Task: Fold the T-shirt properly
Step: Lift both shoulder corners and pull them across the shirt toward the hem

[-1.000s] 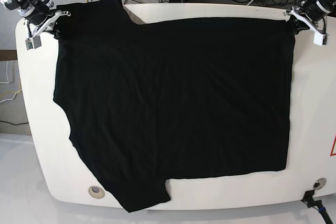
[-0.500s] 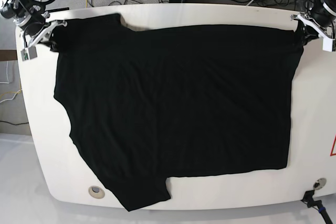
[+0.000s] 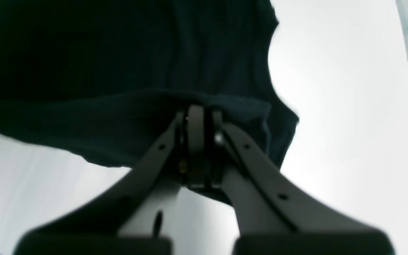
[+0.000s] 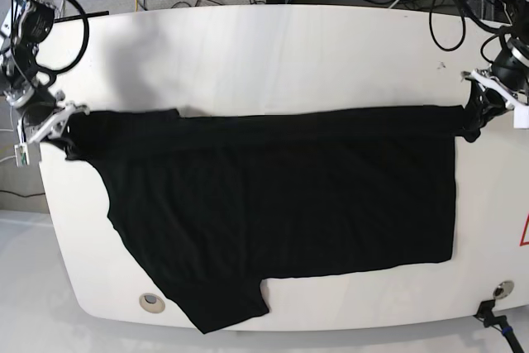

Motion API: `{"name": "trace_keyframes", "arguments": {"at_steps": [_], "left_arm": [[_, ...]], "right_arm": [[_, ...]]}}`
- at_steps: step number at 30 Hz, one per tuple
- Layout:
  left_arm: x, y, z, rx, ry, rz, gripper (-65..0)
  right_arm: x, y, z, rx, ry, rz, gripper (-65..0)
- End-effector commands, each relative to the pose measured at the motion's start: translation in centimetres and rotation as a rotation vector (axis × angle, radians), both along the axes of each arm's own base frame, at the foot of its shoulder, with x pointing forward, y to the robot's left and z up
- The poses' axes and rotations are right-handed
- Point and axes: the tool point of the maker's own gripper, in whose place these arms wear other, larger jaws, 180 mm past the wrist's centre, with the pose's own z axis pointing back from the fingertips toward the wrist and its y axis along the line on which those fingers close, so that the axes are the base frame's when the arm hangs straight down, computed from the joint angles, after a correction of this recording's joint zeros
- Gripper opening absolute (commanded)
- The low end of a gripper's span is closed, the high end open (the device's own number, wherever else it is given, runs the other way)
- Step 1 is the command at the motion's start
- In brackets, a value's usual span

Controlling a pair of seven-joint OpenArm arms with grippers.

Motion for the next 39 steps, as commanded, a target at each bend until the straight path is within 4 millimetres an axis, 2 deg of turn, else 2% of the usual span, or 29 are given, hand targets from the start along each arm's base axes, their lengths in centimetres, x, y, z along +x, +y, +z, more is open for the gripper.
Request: {"name": "trace_keyframes", "arguments": {"at_steps": [1, 9, 10, 19, 24, 32, 36, 37, 39], "left_arm": [[1.2, 0.7, 0.2, 0.008, -0.028, 0.014, -65.0], [4.5, 1.1, -1.5, -0.017, -0.027, 0.039, -65.0], [4.2, 1.2, -1.4, -0.016, -0.027, 0.047, -65.0], [5.8, 1.6, -1.9, -0.041, -0.039, 0.058, -65.0], [6.9, 1.8, -3.0, -0.066, -0.028, 0.070, -65.0], [8.8, 1.5, -4.2, -0.044, -0.009, 0.071, -65.0], [8.8, 1.5, -4.5, -0.014, 0.006, 0.070, -65.0], [8.5, 1.5, -5.0, -0.008, 0.025, 0.070, -61.2], [8.7, 2.1, -4.7, 0.001, 0.013, 0.089, -41.6]], "right_arm": [[2.0, -0.8, 1.0, -0.015, -0.038, -0.004, -65.0], [6.9, 0.3, 1.0, 0.000, -0.067, 0.024, -65.0], [6.5, 0.6, 1.7, -0.006, -0.085, 0.034, -65.0], [7.4, 0.1, -1.9, -0.010, 0.004, -0.025, -65.0], [7.7, 0.0, -3.1, -0.007, 0.029, -0.033, -65.0], [9.4, 0.0, -3.5, 0.030, 0.042, -0.047, -65.0], [9.5, 0.3, -3.4, 0.035, 0.034, -0.040, -65.0], [9.5, 0.4, -3.3, 0.032, 0.030, -0.035, -65.0], [9.7, 0.1, -3.0, 0.031, 0.021, -0.044, -46.0]]}}
